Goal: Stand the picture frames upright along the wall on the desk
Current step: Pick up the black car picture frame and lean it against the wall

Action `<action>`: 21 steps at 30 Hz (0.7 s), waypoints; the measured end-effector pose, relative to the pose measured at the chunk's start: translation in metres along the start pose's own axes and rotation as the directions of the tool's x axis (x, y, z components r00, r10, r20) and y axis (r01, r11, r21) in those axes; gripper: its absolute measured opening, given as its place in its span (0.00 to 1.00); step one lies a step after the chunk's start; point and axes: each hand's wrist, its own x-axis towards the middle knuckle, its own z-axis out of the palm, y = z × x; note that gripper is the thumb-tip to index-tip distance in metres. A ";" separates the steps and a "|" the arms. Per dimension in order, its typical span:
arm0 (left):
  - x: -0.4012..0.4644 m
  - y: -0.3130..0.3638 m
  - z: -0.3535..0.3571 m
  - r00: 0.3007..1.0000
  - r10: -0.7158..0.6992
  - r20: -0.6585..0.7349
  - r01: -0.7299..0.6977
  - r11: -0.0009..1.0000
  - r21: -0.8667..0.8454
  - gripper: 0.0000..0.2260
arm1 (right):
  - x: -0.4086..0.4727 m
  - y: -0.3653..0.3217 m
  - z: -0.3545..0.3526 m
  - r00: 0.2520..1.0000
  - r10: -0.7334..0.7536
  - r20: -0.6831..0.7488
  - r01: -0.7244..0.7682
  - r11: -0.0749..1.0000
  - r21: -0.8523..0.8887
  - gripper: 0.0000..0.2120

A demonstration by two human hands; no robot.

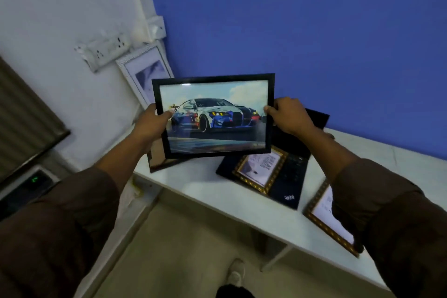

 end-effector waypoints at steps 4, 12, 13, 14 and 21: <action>0.049 0.017 -0.019 0.997 0.064 -0.043 -0.065 0.997 -0.032 0.22 | 0.058 -0.022 0.007 0.999 -0.014 -0.042 0.016 0.999 0.046 0.21; 0.141 0.058 -0.028 0.982 0.057 -0.179 -0.086 0.984 -0.159 0.32 | 0.157 -0.057 -0.002 0.979 -0.064 -0.192 0.085 0.991 0.103 0.15; 0.154 0.062 -0.025 0.981 0.038 -0.190 -0.071 0.983 -0.171 0.29 | 0.171 -0.058 -0.002 0.977 -0.064 -0.202 0.084 0.992 0.097 0.14; 0.169 0.063 -0.022 0.980 0.031 -0.199 -0.066 0.983 -0.173 0.26 | 0.186 -0.060 -0.002 0.978 -0.054 -0.201 0.075 0.992 0.100 0.15; 0.289 0.055 0.007 0.994 0.046 -0.102 -0.058 0.991 -0.120 0.17 | 0.275 -0.053 0.026 0.965 0.051 -0.258 -0.026 0.995 0.099 0.16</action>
